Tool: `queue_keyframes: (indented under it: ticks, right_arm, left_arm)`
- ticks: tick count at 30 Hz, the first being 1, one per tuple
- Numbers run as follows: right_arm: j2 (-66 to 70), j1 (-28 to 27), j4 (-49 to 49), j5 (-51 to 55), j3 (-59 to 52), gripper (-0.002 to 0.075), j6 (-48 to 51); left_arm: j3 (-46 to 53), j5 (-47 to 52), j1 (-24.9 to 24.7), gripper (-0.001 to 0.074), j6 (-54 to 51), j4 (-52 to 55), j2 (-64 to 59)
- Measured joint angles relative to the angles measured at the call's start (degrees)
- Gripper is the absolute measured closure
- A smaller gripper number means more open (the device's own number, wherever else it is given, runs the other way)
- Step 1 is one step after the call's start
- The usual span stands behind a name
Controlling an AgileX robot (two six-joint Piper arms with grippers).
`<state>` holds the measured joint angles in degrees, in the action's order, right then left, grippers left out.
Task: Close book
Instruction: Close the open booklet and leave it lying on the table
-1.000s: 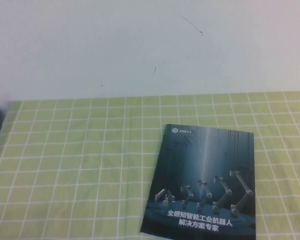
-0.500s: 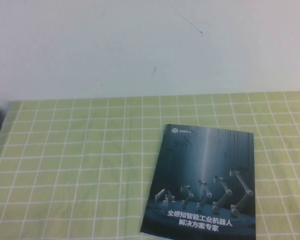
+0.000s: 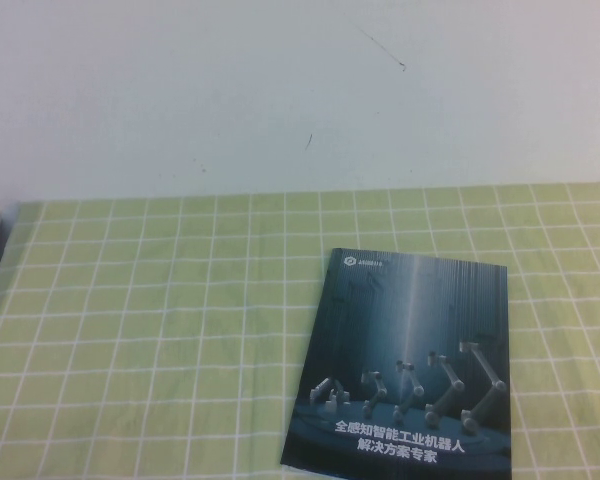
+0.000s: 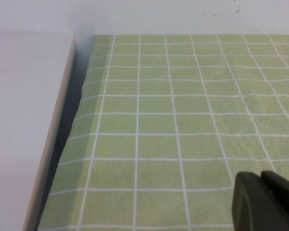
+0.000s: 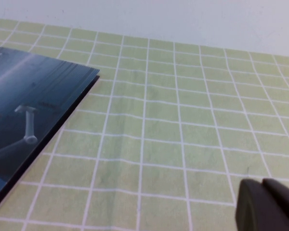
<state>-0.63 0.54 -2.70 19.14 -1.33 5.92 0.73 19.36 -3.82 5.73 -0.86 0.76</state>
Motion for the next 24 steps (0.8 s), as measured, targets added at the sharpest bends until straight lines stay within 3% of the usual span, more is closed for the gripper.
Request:
queue_keyframes:
  ticks: [24]
  right_arm:
    - [0.0, 0.0, 1.42, 0.27, 0.0, 0.0729, -0.28]
  left_arm:
    - [0.0, 0.0, 0.0, 0.0738, -0.49, 0.0, 0.0]
